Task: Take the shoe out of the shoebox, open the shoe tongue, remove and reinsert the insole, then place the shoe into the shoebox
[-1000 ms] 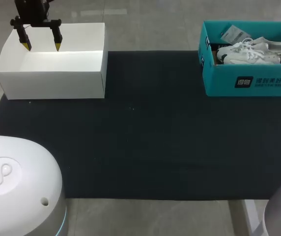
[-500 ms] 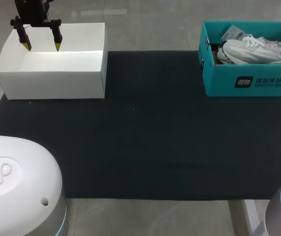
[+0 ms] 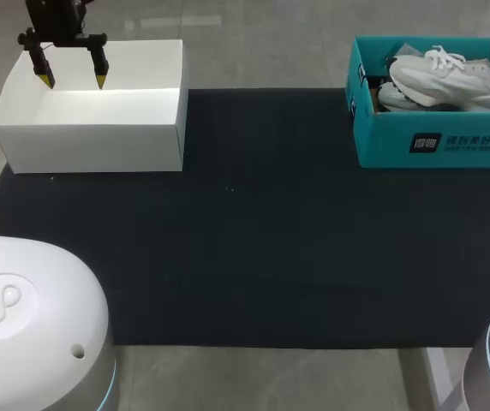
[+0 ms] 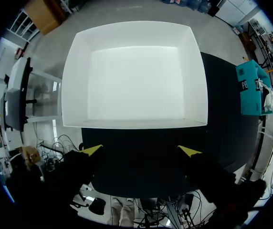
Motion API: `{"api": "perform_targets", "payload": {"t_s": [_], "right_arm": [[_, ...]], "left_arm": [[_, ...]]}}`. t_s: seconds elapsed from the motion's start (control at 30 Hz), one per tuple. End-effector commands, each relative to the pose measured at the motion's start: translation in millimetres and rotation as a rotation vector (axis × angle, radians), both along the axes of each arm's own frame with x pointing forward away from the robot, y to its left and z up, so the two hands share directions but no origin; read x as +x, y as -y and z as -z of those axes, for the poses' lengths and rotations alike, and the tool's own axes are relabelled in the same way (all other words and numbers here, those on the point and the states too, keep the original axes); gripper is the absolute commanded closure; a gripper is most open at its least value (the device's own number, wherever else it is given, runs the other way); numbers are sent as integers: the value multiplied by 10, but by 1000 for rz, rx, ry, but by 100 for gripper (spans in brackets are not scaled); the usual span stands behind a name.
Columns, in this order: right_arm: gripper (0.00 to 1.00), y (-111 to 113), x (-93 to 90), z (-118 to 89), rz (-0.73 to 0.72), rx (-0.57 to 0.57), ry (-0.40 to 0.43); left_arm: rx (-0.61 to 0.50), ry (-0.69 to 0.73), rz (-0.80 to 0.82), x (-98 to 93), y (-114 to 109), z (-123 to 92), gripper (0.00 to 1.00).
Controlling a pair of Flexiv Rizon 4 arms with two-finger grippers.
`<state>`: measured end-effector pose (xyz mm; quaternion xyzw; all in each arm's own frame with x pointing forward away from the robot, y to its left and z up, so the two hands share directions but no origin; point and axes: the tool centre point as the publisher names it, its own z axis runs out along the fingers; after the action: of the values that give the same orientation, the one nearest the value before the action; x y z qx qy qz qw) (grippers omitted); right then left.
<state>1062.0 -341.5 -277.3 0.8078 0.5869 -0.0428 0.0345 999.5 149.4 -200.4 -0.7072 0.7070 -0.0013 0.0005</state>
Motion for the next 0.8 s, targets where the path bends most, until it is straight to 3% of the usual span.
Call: {"api": "perform_targets", "payload": {"t_s": [0.03, 0.43, 0.8], "right_arm": [[100, -10, -57, -66, -9, 11, 18], [100, -10, -57, -66, -9, 11, 18], [100, 59, -3, -546, 12, -50, 40]], "left_arm": [[1, -1, 0, -1, -1, -1, 0], [1, -1, 0, -1, -1, -1, 0], [1, -1, 0, -1, -1, -1, 0]]}}
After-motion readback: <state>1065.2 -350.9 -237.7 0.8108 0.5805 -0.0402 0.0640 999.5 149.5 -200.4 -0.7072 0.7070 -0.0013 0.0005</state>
